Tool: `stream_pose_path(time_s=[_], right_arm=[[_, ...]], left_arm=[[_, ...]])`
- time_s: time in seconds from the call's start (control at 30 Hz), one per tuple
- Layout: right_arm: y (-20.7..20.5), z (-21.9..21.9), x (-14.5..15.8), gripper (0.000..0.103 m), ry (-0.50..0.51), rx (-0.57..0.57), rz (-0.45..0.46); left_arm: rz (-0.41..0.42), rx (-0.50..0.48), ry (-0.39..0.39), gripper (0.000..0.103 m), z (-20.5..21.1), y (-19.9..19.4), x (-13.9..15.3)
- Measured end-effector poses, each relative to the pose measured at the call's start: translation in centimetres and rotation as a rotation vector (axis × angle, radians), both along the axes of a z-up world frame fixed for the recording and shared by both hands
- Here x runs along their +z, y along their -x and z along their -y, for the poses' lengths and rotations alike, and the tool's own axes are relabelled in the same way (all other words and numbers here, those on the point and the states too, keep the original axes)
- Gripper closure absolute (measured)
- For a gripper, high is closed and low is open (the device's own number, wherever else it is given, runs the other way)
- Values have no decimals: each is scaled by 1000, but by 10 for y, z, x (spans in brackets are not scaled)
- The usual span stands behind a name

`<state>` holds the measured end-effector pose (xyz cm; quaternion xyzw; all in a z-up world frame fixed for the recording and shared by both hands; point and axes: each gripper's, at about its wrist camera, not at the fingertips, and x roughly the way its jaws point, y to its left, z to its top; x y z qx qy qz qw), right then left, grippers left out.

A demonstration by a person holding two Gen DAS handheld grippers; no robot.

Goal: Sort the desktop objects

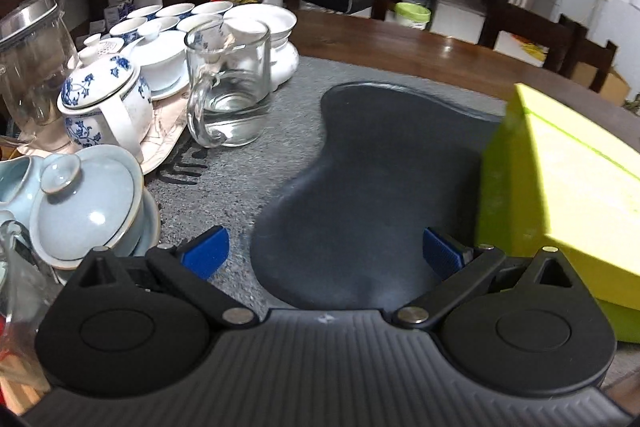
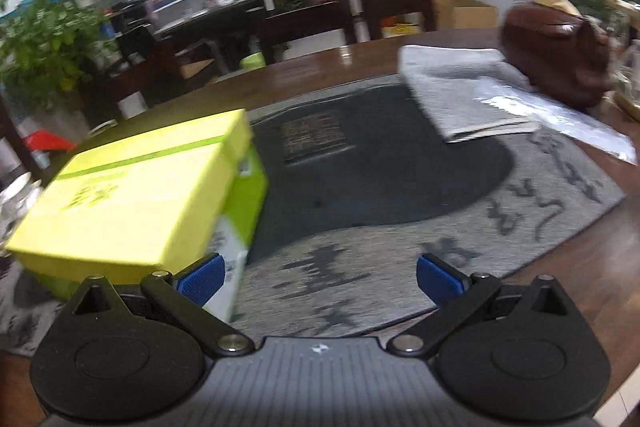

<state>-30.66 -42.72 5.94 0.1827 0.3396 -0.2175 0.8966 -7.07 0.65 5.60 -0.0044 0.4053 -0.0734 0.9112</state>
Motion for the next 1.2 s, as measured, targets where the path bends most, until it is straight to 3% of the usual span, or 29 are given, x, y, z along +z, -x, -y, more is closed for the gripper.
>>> stream_pose_path(time_s=[0.33,0.73,1.2], right_arm=[[-9,45,-16,0,154,-193,-9],[-31,136,-55,0,90,-477,16],[-46,175,-83,0,139,-575,-22]], left_arm=[[45,97,-65,1,4,-35,-29],[65,154,-106,1,7,-52,-49],[100,162,-140,0,12,-58,-56]])
